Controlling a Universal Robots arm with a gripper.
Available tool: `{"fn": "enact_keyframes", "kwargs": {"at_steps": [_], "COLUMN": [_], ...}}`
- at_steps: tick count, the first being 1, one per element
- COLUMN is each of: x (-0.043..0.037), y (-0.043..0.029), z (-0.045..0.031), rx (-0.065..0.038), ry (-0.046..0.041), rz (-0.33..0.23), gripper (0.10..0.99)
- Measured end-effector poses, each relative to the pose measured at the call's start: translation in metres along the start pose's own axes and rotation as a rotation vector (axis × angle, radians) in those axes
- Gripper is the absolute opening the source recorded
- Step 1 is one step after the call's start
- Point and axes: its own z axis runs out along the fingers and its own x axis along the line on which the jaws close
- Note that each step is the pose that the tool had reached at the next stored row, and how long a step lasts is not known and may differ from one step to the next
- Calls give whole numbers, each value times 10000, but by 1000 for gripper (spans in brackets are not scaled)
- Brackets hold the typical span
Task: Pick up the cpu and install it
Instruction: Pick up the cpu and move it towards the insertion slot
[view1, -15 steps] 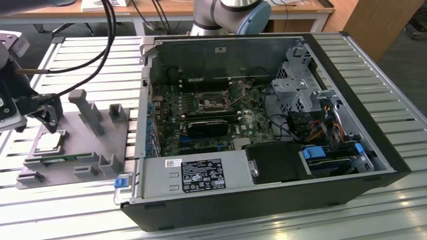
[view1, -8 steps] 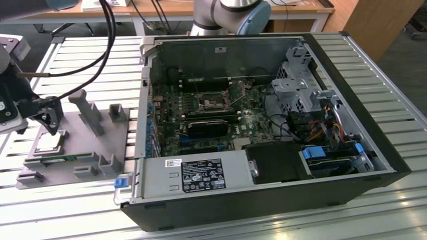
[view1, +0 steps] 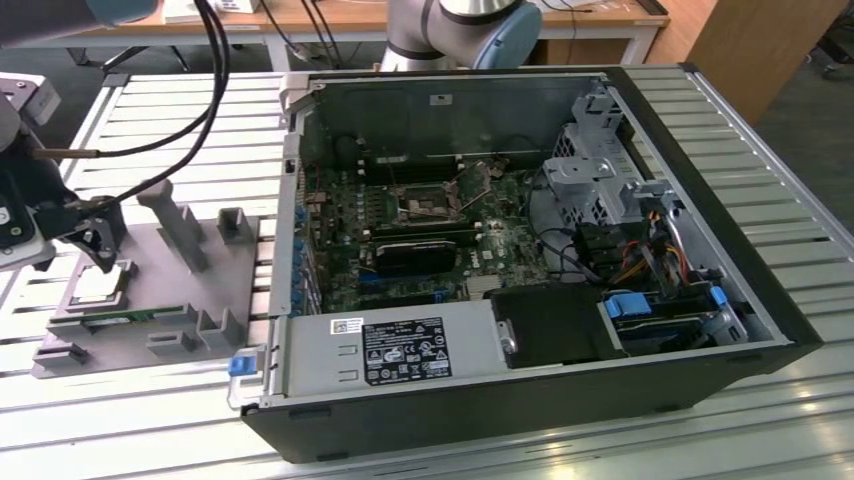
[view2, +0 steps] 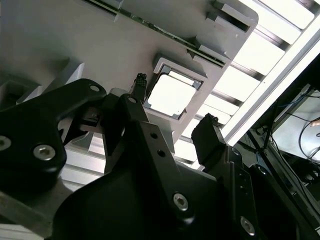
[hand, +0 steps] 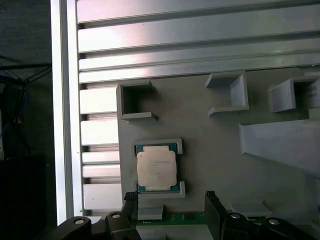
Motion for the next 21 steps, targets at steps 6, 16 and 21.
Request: {"fn": "enact_keyframes", "kwargs": {"at_steps": [6, 16, 21], "x": [-3, -9, -11], "y": [-1, -5, -7], "z": [28, 90, 115], "rx": [-2, -2, -2], "ry": [-1, -2, -2], "rz": [-1, 0, 0], "gripper": [647, 718, 718]}}
